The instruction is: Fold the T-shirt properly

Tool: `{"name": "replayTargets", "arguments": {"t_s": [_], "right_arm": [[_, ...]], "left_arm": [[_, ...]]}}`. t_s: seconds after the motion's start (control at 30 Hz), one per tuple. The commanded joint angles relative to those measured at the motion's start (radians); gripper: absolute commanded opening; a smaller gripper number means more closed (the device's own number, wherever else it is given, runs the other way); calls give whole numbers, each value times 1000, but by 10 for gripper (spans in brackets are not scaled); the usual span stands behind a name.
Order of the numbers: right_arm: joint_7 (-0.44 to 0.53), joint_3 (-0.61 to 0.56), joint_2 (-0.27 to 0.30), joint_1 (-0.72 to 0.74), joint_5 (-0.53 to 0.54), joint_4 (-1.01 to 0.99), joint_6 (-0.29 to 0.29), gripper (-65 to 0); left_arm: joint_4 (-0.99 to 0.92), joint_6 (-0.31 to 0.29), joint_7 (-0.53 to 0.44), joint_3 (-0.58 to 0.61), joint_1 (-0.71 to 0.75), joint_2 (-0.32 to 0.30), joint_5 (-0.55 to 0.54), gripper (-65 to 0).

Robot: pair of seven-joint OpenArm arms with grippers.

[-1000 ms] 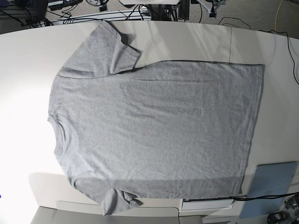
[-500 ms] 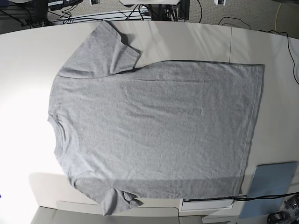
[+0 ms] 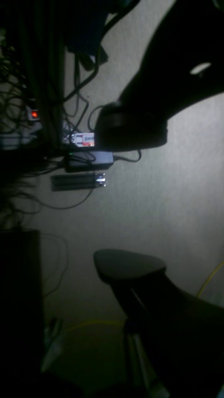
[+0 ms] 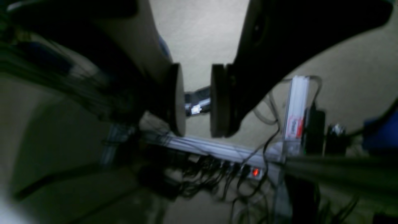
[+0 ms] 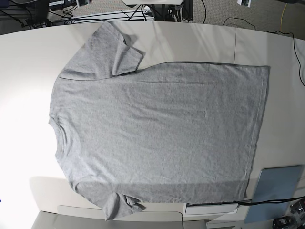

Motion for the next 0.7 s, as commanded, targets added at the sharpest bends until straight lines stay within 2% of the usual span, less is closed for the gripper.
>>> {"name": "replayTargets", "arguments": {"t_s": [0.0, 0.1, 0.27, 0.53, 0.67], "right_arm": [[2, 29, 9, -37, -26, 49, -3, -503], [-22, 117, 9, -86, -92, 151, 10, -503], [-74, 233, 9, -112, -144, 237, 14, -503], [-101, 360, 9, -111, -157, 248, 118, -503], [-102, 419, 9, -111, -187, 248, 190, -503]], "left_arm": [[36, -1, 8, -3, 23, -13, -3, -159], [95, -1, 31, -10, 23, -15, 19, -159], [191, 2, 46, -9, 17, -15, 122, -159], [328, 76, 54, -9, 15, -15, 304, -159], [352, 71, 54, -9, -8, -16, 422, -159]]}}
